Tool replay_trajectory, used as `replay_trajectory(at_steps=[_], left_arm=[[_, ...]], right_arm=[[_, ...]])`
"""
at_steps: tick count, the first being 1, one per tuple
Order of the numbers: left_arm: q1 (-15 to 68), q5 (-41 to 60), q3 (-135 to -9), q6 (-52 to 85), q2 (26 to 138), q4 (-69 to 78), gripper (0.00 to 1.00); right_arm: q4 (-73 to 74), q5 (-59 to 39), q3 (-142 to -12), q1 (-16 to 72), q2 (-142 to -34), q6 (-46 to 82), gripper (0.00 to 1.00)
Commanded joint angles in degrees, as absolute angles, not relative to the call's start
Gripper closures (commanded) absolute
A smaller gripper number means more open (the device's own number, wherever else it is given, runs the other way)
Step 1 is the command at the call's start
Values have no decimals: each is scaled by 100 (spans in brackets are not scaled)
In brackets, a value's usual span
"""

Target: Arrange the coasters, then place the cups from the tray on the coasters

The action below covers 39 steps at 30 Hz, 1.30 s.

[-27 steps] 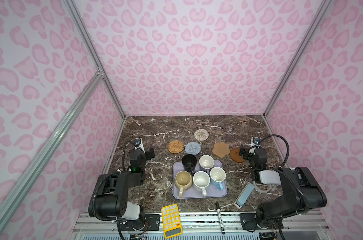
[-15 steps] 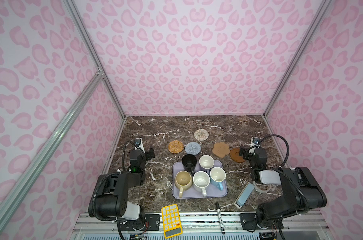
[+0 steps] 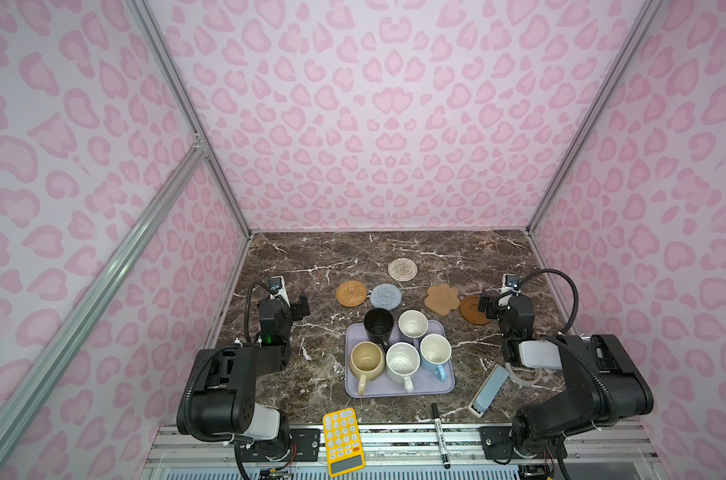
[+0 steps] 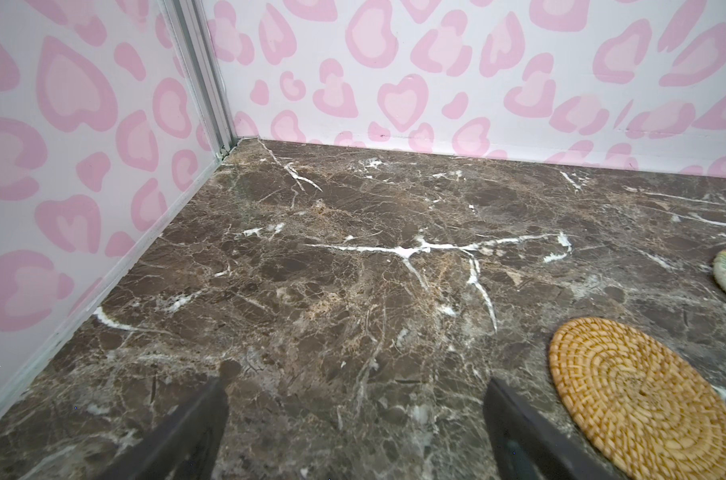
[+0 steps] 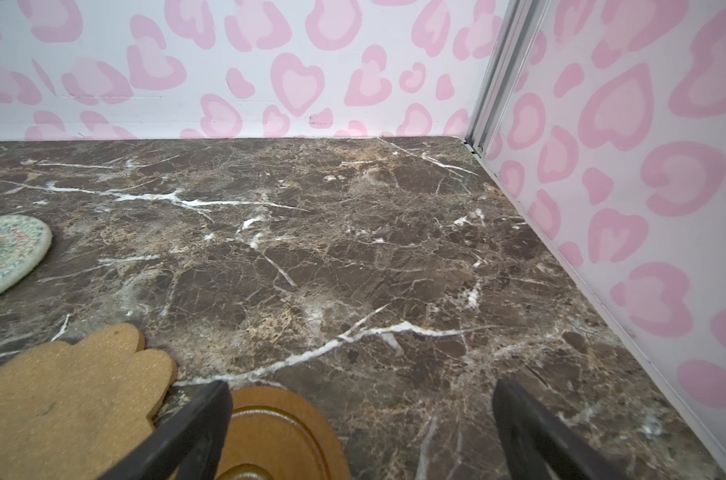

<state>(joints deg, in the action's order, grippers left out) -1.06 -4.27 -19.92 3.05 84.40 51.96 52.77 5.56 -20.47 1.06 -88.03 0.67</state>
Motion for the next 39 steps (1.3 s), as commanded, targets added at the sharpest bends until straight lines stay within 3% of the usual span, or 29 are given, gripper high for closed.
replay_trajectory(at_steps=[1, 22, 27, 33, 39], left_arm=[[-111, -369, -1986, 273, 8401, 5348, 3], [-112, -438, -1933, 317, 8337, 5394, 3], [-99, -633, -1868, 367, 7696, 4999, 3], [-100, -690, -2228, 1036, 6614, 3538, 3], [-46, 12, -2334, 2146, 5975, 3398, 3]], right_arm=[[5319, 554, -2057, 100, -8806, 106, 0], [5353, 396, -2002, 99, -8659, 49, 0], [4759, 182, -2056, 114, -8156, -65, 0], [3171, 373, -2488, 193, -7199, 402, 0], [2223, 13, -2710, 192, -6289, 1243, 0]])
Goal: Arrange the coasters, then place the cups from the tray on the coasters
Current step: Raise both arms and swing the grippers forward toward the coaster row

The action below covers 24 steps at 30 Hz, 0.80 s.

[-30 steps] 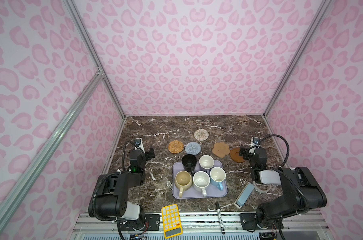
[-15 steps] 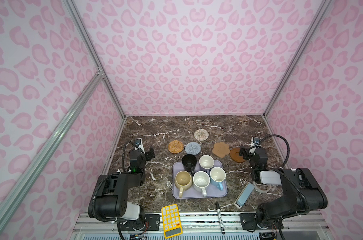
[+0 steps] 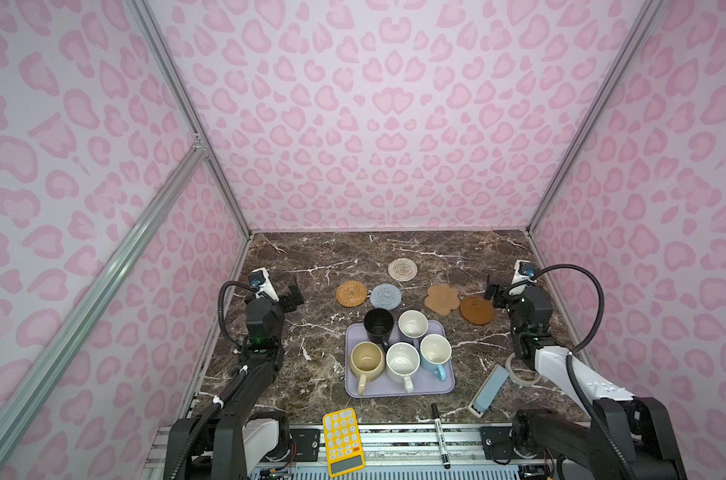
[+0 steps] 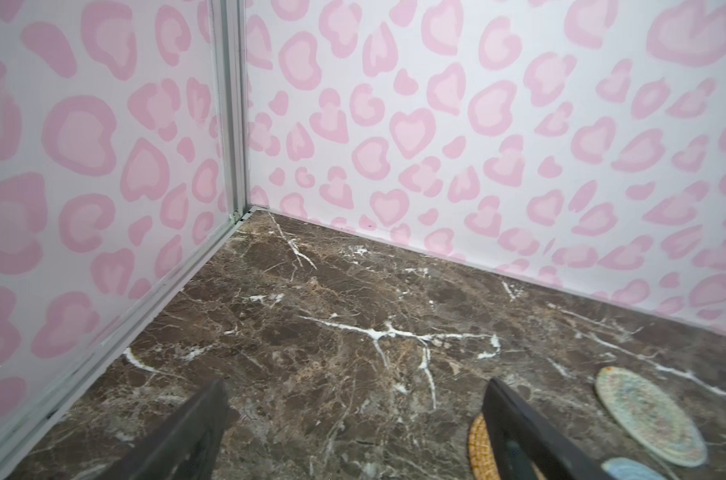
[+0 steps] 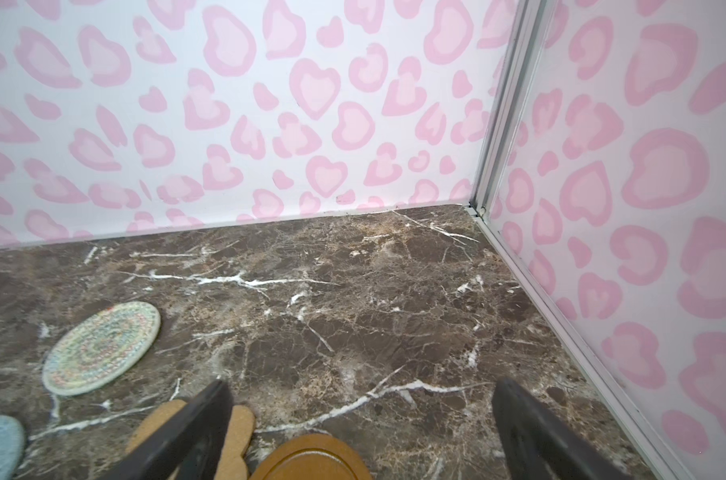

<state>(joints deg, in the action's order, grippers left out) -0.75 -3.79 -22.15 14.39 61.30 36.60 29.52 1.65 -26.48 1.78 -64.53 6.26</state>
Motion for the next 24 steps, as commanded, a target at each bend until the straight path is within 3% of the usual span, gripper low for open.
replay_trajectory(at_steps=[1, 10, 14, 19, 24], left_arm=[[-41, 3, -2476, 2438, 5849, 3028, 3], [94, 654, -3447, 3388, 5196, 1373, 3], [659, 384, -4342, 3537, 5382, -424, 1], [1713, -305, -5069, 3074, 5859, -1161, 3], [1863, -66, -5471, 2912, 6762, -1317, 3]], right_arm=[[2074, 219, -2733, 191, -6230, 1594, 0], [1163, -830, -3229, 184, -5994, 1713, 0], [519, -576, -3699, 776, -6048, 1453, 0], [106, -344, -4284, 1603, -6319, 1361, 0], [-262, -300, -4871, 2258, -6721, 1413, 0]])
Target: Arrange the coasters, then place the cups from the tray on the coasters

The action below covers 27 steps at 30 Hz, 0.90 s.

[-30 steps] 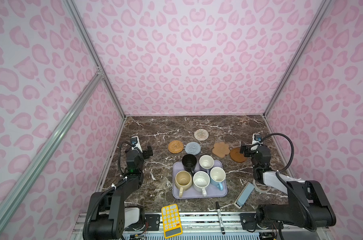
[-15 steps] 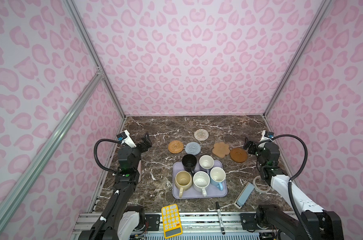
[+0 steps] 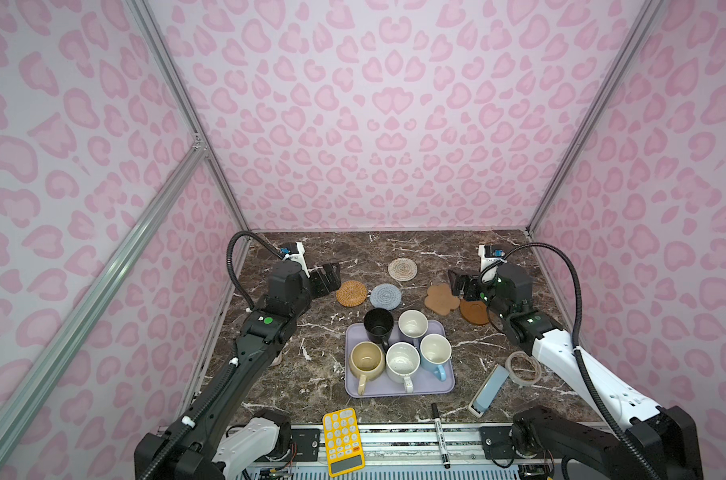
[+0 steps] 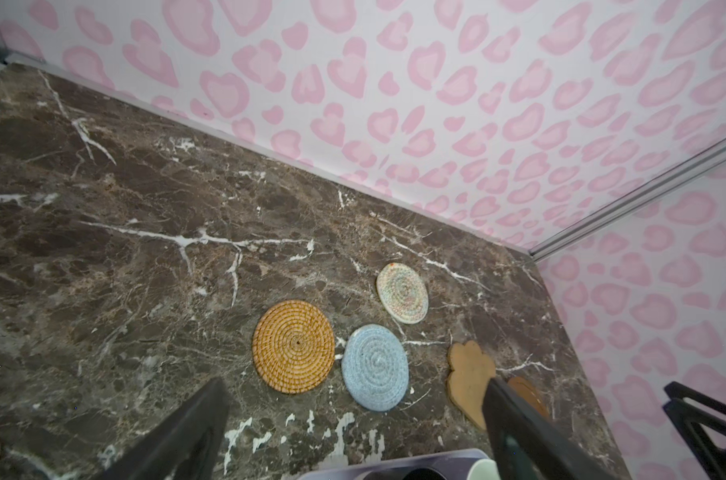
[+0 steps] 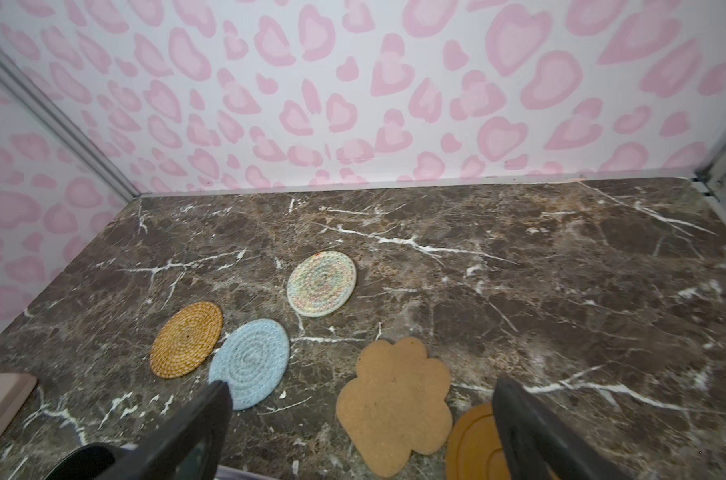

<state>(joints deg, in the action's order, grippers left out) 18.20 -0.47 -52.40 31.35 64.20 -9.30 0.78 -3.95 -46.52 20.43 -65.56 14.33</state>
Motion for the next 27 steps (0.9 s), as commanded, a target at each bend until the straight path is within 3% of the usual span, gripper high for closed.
replay_trajectory(at_steps=[1, 6, 12, 27], left_arm=[[1890, -43, -5643, 2837, 7034, -1435, 3], [2011, -348, -6291, 2547, 8276, -1785, 1], [2008, -554, -7115, 2329, 9857, -2144, 6], [2011, -695, -8086, 2197, 11579, -2470, 15]], right_arm=[[-332, -299, -4982, 2350, -6815, 1438, 0], [-384, -240, -5336, 2839, -7331, 1444, 0], [-394, -382, -5558, 3054, -7759, 1524, 0], [-549, -455, -5599, 3086, -7884, 1476, 0]])
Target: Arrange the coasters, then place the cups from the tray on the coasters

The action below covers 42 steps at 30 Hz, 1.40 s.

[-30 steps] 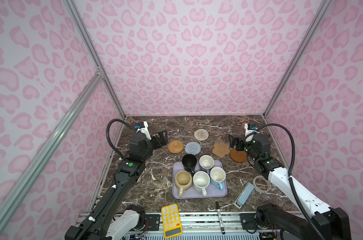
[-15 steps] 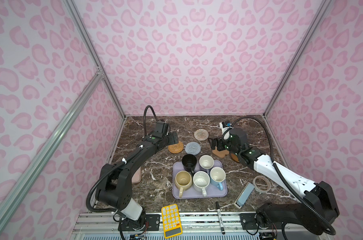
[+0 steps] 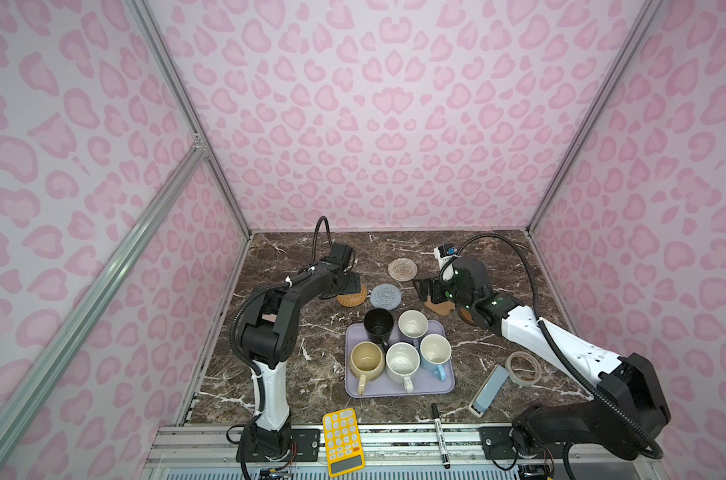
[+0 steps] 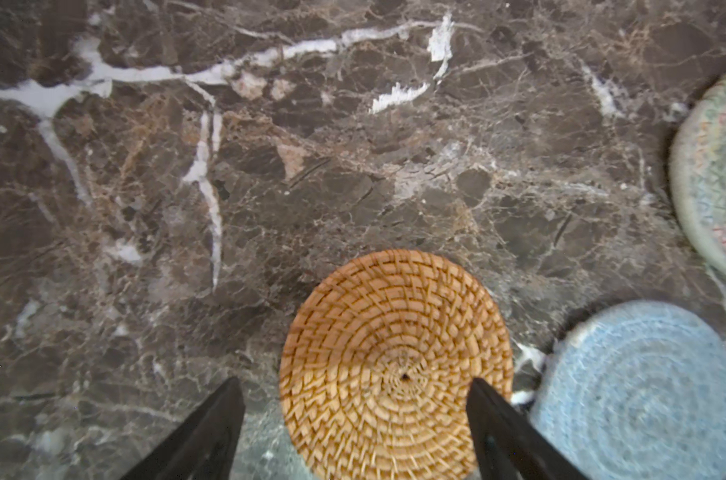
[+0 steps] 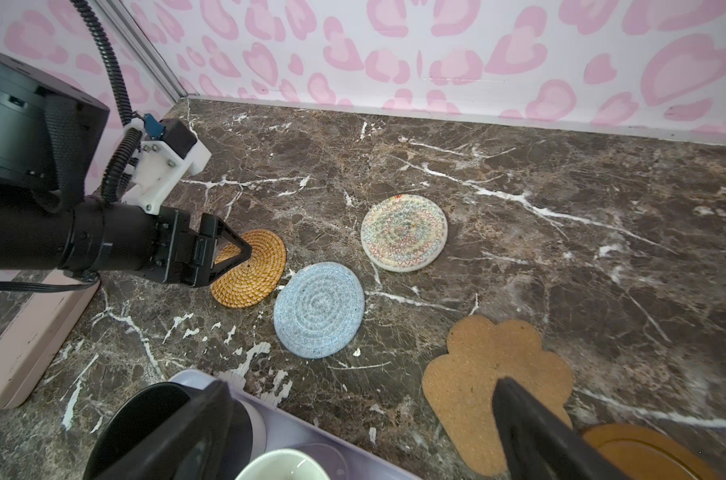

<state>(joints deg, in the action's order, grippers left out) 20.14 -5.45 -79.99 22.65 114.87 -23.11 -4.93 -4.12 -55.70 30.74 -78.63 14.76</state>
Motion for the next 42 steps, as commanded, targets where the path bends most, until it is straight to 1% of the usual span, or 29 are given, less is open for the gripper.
replay_trajectory(at_steps=[1, 4, 8, 11, 20, 23, 29, 35, 42], left_arm=[[2007, -726, -8094, 2184, 11602, -2470, 15], [2011, -851, -8180, 2121, 11750, -2558, 18], [1925, -688, -8122, 2136, 11881, -2463, 20], [1900, -939, -8086, 2182, 11874, -2512, 21], [1571, -1120, -8147, 2171, 11868, -2466, 23], [1495, -955, -8247, 2124, 11919, -2442, 23], [1398, -954, -8498, 2135, 12081, -2520, 23], [1428, -775, -8375, 2134, 11838, -2458, 23], [1444, -602, -8422, 2142, 11461, -2471, 16]], right_arm=[[-551, -457, -5599, 3090, -7884, 1492, 0], [-571, -466, -5594, 3086, -7918, 1516, 0], [-634, -457, -5603, 3087, -7914, 1507, 0], [-678, -409, -5591, 3083, -7882, 1494, 0], [-691, -352, -5532, 3074, -7801, 1529, 0], [-642, -352, -5494, 3059, -7805, 1547, 0], [-677, -352, -5529, 3030, -7823, 1599, 0], [-704, -335, -5520, 3022, -7782, 1617, 0], [-743, -352, -5600, 3005, -7763, 1644, 0]])
